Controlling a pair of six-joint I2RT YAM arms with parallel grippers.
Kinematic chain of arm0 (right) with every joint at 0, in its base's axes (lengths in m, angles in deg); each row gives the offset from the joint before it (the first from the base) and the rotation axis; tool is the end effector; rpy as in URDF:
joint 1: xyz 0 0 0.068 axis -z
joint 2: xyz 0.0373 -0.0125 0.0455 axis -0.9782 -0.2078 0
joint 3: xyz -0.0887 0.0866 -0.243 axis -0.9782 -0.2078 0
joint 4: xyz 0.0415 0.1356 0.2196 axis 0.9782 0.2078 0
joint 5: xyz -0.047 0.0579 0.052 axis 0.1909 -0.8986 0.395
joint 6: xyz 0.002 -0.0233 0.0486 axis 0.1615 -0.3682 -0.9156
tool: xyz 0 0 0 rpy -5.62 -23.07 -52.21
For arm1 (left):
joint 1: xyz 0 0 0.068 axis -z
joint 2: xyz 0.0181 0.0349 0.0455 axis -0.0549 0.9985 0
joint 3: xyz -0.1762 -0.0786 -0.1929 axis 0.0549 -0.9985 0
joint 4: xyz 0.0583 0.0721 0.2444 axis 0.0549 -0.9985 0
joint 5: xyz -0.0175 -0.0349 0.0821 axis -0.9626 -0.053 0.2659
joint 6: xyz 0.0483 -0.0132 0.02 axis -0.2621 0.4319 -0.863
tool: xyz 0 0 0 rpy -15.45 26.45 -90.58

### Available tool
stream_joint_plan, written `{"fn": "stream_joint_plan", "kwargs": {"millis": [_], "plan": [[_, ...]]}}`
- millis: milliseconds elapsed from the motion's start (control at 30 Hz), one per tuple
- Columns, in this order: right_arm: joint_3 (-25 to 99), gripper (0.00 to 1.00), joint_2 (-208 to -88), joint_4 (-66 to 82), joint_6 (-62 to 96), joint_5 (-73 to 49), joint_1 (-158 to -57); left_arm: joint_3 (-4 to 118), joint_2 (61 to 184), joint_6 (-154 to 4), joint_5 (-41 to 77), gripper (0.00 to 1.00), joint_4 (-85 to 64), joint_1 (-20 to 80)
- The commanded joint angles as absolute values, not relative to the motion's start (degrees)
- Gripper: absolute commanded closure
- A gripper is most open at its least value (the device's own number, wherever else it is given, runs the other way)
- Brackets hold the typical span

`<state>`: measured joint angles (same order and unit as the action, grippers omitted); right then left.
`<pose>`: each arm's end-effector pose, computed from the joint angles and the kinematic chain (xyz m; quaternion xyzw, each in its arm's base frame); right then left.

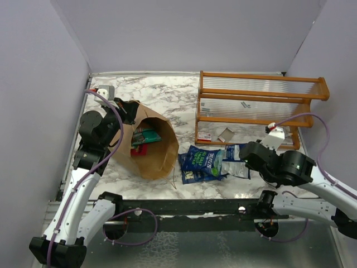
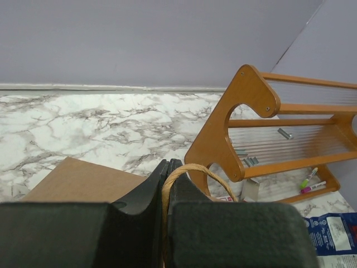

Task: Take the snacks out of the paper bag
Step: Place the snack at the center of the board.

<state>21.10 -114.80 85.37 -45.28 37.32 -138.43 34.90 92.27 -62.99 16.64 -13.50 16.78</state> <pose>0.0755 0.0847 0.3270 0.1429 0.9047 0.0271 0.4004 0.1760 -0.0489 0.3878 0.0041 0.6842 -0.2866 0.6706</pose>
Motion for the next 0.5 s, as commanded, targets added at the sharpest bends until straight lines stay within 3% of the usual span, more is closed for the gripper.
{"fn": "stream_joint_plan", "kwargs": {"millis": [0,133,467], "plan": [[18.9,0.99,-115.2,87.3,-54.0,47.7,-138.7,34.8,91.7,-62.8,16.0,1.00,-11.1,16.9],[15.9,0.98,-119.7,87.8,-58.7,54.5,-138.7,34.9,91.0,-62.8,15.9,1.00,-11.8,16.9],[5.8,0.98,-119.7,86.2,-72.5,52.8,-137.0,34.7,90.3,-61.2,15.0,1.00,-11.4,16.9]]}}
